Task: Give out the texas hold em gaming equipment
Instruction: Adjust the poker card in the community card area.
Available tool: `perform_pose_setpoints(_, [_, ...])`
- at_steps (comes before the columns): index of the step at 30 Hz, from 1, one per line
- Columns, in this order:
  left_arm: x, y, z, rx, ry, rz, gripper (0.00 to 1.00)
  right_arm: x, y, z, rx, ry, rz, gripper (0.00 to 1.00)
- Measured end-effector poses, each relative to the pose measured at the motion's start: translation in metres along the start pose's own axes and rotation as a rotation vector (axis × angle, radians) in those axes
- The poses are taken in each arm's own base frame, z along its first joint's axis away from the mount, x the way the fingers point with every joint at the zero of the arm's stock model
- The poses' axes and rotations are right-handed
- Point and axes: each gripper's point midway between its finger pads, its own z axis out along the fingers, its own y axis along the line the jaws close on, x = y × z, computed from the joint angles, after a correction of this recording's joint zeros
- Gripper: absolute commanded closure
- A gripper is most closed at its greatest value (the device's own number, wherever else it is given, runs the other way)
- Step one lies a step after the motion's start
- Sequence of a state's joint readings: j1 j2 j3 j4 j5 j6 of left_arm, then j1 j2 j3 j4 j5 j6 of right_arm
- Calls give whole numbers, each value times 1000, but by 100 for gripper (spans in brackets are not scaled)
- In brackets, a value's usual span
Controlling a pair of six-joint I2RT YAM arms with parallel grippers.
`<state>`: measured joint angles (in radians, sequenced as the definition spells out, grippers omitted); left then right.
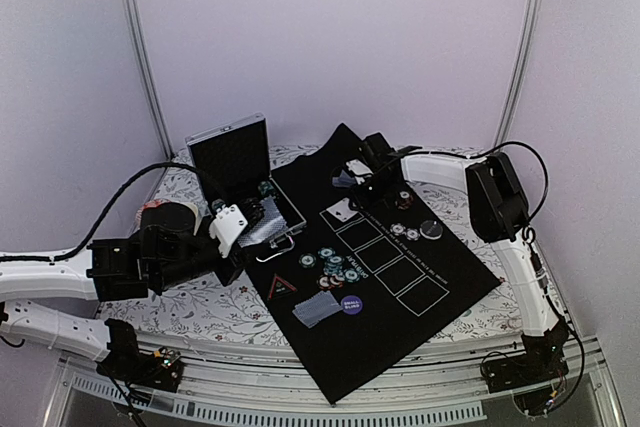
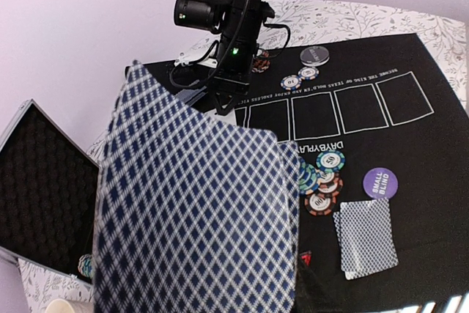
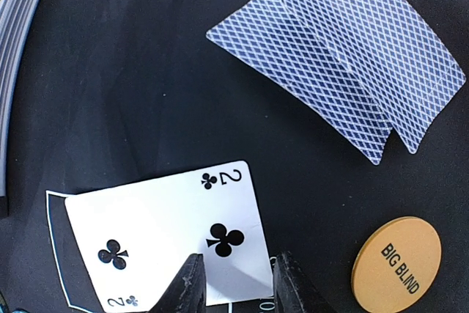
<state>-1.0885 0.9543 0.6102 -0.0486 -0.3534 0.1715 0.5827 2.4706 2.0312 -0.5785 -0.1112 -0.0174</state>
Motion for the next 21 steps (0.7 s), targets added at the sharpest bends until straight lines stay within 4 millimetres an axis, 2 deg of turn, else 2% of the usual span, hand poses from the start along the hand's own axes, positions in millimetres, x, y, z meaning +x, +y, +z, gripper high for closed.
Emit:
perform_pose_setpoints(8, [0, 0, 0, 0, 2, 0, 61, 1, 3, 0, 0, -1, -4, 67])
perform_pose_setpoints(11, [0, 0, 0, 0, 2, 0, 61, 3, 6, -2, -11, 3, -3, 62])
perform_pose_setpoints(14, [0, 0, 0, 0, 2, 0, 61, 6, 12, -7, -25, 14, 10, 49])
perform_pose_setpoints(17, [1, 0, 0, 0, 2, 0, 61, 4, 21, -22, -51, 6, 17, 34])
perform_pose_setpoints(18, [1, 0, 0, 0, 3, 1, 61, 0, 27, -32, -74, -9, 11, 27])
perform_pose_setpoints(20, [1, 0, 0, 0, 3, 1, 61, -11, 45, -61, -154, -59, -7, 4])
perform_pose_setpoints(21, [1, 0, 0, 0, 3, 1, 61, -20, 57, -82, -210, -103, -27, 1])
